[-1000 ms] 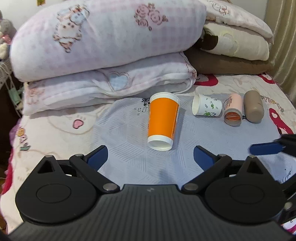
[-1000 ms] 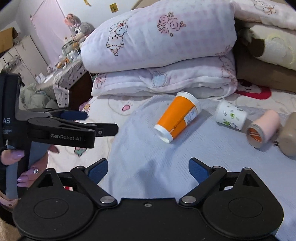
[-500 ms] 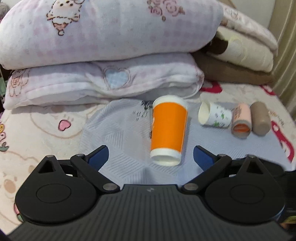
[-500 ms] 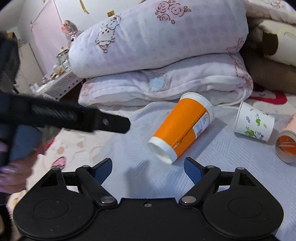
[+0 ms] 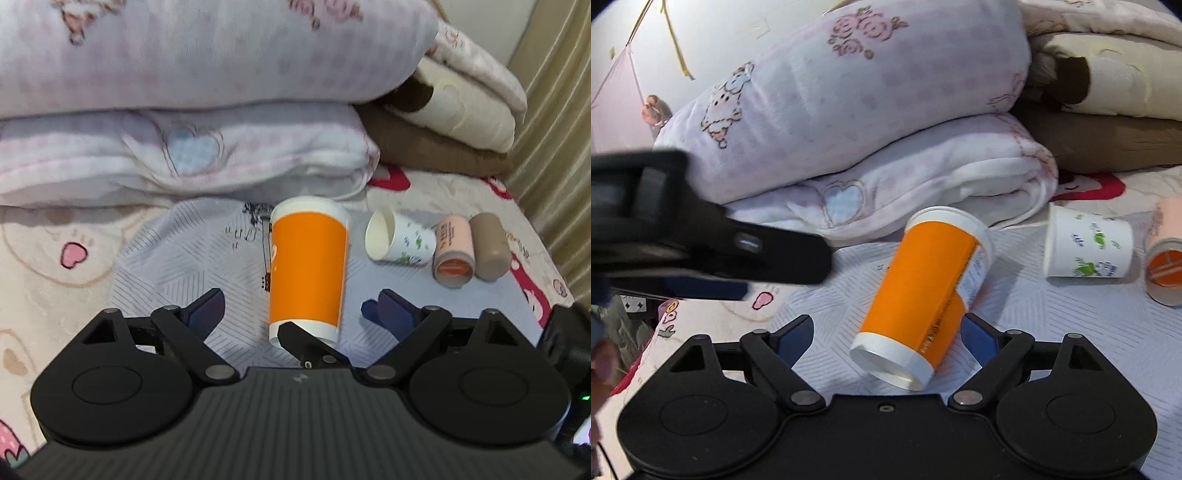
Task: Flip cup upright
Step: 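Move the right gripper toward the lying orange paper cup's base, then close the right gripper around the orange cup near its base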
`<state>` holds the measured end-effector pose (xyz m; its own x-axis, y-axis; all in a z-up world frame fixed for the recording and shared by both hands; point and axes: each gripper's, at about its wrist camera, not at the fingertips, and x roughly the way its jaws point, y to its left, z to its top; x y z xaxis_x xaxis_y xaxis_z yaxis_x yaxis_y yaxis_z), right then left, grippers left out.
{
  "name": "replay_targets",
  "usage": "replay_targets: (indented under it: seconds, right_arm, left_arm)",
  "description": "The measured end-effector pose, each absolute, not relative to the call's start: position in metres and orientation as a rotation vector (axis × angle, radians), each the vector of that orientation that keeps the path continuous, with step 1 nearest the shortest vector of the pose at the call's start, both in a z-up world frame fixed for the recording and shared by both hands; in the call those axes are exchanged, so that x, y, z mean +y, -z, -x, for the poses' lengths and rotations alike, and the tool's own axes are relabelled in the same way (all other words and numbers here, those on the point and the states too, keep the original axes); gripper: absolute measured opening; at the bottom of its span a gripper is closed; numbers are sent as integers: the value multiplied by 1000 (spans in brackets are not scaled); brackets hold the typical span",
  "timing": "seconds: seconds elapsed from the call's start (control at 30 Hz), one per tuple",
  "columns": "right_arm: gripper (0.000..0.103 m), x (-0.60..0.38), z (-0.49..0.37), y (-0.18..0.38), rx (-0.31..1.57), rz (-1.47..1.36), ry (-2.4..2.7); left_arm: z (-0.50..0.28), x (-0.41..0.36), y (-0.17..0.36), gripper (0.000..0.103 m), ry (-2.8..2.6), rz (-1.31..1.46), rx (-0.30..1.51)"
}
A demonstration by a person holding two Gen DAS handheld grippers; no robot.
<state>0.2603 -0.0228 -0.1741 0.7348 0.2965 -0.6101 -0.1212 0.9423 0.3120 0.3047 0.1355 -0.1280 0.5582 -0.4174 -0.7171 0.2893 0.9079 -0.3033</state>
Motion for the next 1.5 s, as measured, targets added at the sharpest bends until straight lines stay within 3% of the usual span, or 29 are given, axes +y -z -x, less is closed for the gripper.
replay_targets:
  seconds: [0.63, 0.77, 0.97, 1.5]
  right_arm:
    - [95, -21, -299, 213, 784, -291, -202]
    - [83, -25, -302, 216, 798, -288, -183]
    - [76, -40, -287, 207, 826, -261, -209]
    - [73, -111, -189, 180, 877, -152, -243]
  left_arm:
    - [-323, 168, 172, 81, 375, 320, 897]
    - [-324, 169, 175, 81, 381, 333, 901]
    - [-310, 159, 176, 81, 408, 339, 914]
    - [-242, 99, 150, 81, 548, 291, 975]
